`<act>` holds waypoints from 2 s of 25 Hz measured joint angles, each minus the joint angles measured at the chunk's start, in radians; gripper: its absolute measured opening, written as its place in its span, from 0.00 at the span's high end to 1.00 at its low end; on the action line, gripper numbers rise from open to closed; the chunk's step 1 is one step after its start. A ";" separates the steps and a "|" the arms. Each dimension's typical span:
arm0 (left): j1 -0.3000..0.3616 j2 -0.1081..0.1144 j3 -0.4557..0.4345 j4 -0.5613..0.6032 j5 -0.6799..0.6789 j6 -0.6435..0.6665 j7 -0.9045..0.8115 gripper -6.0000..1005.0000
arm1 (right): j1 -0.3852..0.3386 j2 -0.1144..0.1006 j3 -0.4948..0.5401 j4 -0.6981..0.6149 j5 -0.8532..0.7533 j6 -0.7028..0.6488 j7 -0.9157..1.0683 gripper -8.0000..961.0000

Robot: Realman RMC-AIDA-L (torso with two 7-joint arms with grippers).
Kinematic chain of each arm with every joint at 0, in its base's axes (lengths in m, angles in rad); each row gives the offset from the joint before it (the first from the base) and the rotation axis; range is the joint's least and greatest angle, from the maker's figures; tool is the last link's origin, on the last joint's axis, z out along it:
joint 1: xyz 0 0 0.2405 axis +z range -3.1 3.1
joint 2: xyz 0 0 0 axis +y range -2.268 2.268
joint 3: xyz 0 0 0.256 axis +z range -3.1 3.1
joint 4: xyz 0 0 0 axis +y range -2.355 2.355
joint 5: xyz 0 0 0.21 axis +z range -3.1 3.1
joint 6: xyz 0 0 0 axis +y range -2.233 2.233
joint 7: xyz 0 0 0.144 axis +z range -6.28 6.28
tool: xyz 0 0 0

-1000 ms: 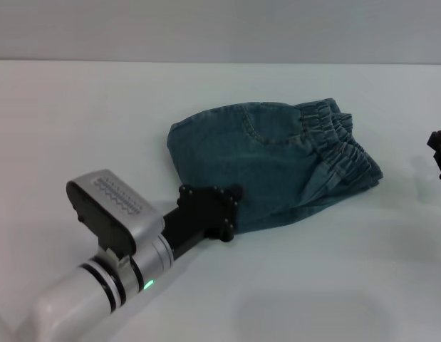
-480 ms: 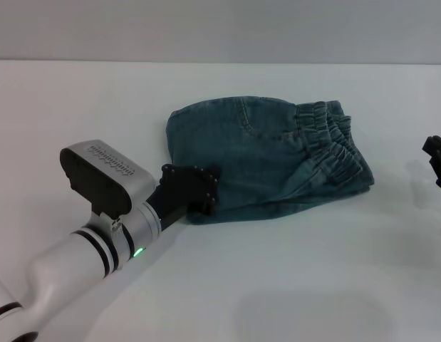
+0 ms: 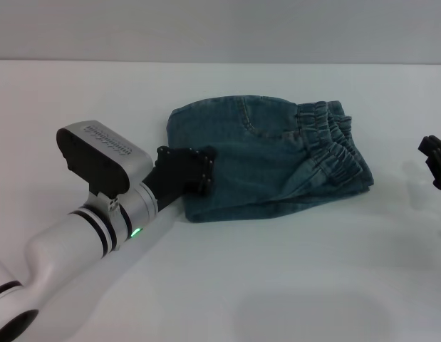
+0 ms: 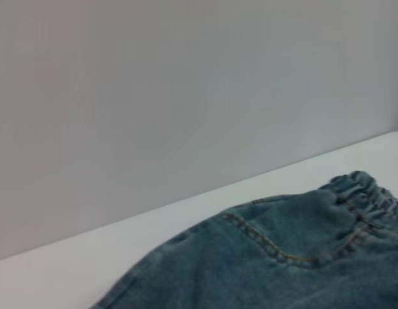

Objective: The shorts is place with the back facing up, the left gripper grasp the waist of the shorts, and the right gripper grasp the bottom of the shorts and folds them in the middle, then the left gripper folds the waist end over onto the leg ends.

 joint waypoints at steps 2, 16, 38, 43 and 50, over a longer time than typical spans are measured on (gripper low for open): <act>0.002 0.002 -0.002 -0.008 0.000 0.003 -0.008 0.99 | -0.001 0.000 0.000 0.001 0.000 0.001 0.000 0.96; 0.161 0.010 0.002 -0.205 0.010 -0.060 0.016 0.99 | 0.018 -0.001 0.000 0.019 -0.006 -0.007 0.001 0.95; 0.031 0.003 -0.055 -0.062 0.008 0.059 0.054 0.99 | 0.040 -0.002 0.014 0.059 0.002 -0.022 -0.025 0.92; 0.144 -0.004 -0.175 -0.109 0.006 0.245 0.281 0.98 | 0.023 0.006 0.011 0.082 0.104 -0.006 -0.227 0.92; 0.250 -0.003 -0.232 -0.109 -0.001 0.437 0.365 0.91 | 0.040 0.011 -0.036 0.253 0.443 0.145 -0.649 0.91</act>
